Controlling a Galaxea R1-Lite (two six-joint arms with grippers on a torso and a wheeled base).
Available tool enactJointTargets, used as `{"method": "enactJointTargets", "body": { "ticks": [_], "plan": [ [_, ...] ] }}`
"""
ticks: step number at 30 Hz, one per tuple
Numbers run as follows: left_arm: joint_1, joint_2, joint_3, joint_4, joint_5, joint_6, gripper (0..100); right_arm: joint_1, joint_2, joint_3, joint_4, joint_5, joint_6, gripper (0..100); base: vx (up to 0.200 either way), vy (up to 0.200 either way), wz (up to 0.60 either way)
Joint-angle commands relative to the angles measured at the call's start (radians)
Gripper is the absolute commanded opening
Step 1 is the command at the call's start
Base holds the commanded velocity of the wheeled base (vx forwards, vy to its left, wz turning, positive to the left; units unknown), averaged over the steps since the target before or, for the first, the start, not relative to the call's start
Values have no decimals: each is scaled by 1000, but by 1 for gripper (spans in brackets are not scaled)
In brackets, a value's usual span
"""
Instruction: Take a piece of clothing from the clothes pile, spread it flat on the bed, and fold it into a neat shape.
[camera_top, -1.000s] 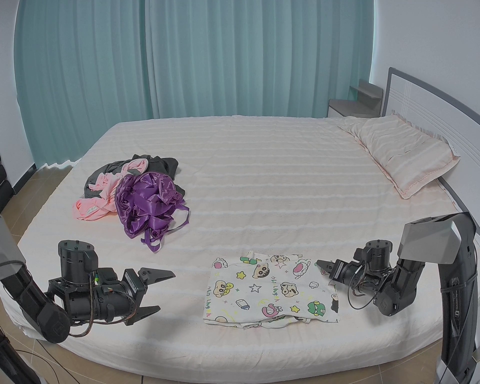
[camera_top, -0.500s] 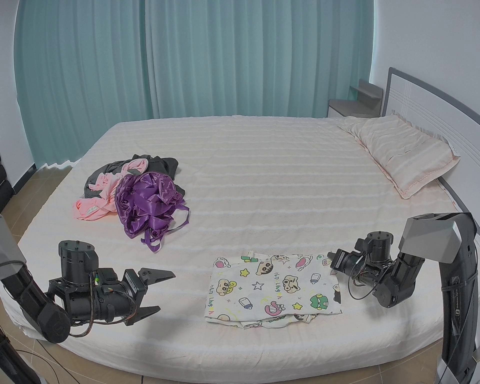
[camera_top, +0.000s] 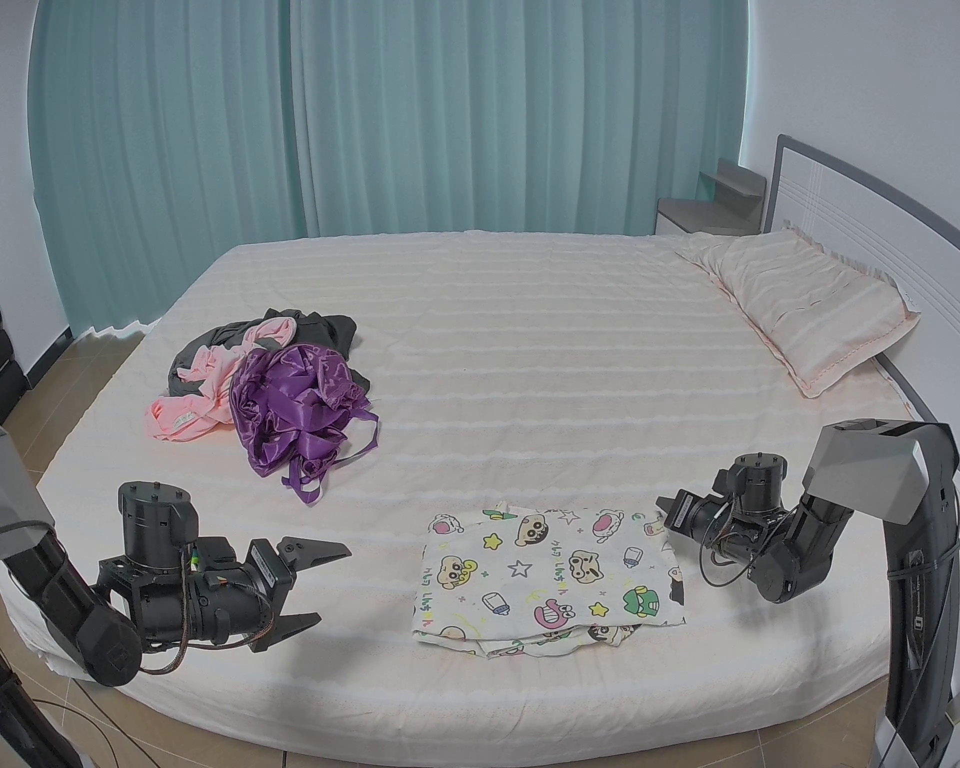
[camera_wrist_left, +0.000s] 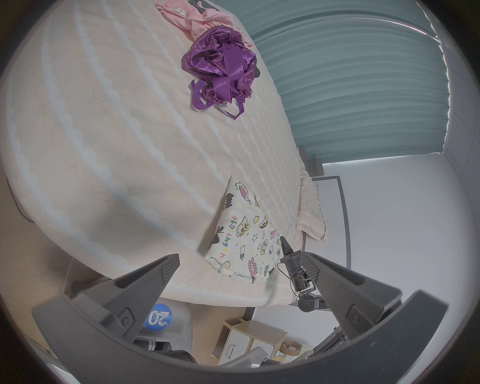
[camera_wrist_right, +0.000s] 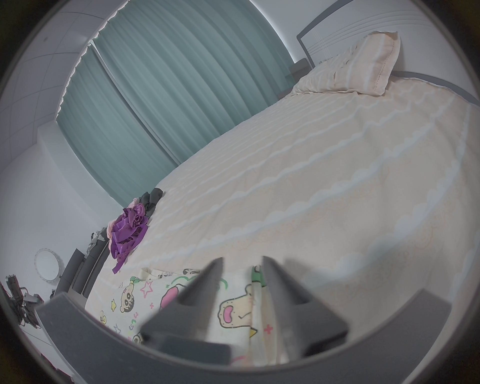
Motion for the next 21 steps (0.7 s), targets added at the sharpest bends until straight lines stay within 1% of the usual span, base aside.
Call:
{"method": "enactJointTargets", "body": {
  "ticks": [1, 4, 7, 9, 12, 13, 14, 16, 19, 20, 21],
  "plan": [
    [0, 3, 0, 1, -1, -1, 100, -7, -7, 7, 7, 0, 1, 100, 0, 0, 0],
    [0, 14, -1, -1, 2, 1, 100, -25, -41, 25, 9, -1, 1, 100, 0, 0, 0],
    [-5, 38, -11, -18, 33, 2, 100, -39, -95, 91, 9, 6, 2, 100, 0, 0, 0],
    [-25, 66, -15, -53, 64, 31, 100, -39, -119, 159, 1, 17, 6, 100, 0, 0, 0],
    [-74, 150, -32, -136, 119, 108, 100, -39, -124, 251, -9, 55, 4, 100, 0, 0, 0],
    [-83, 172, -41, -153, 133, 119, 100, -39, -122, 263, -12, 65, 6, 100, 0, 0, 0],
    [-100, 226, -69, -186, 171, 133, 100, -37, -113, 282, -19, 81, 6, 100, 0, 0, 0],
    [-123, 305, -121, -219, 223, 142, 100, -31, -93, 289, -29, 94, 9, 100, 0, 0, 0],
    [-149, 384, -192, -211, 243, 173, 100, -13, -70, 283, -42, 94, 10, 100, 0, 0, 0],
    [-170, 419, -230, -189, 243, 206, 100, 9, -56, 277, -42, 94, 13, 100, 0, 0, 0],
    [-170, 419, -230, -189, 243, 206, 100, 9, -56, 277, -42, 94, 13, 100, 0, 0, 0]
  ]
}}
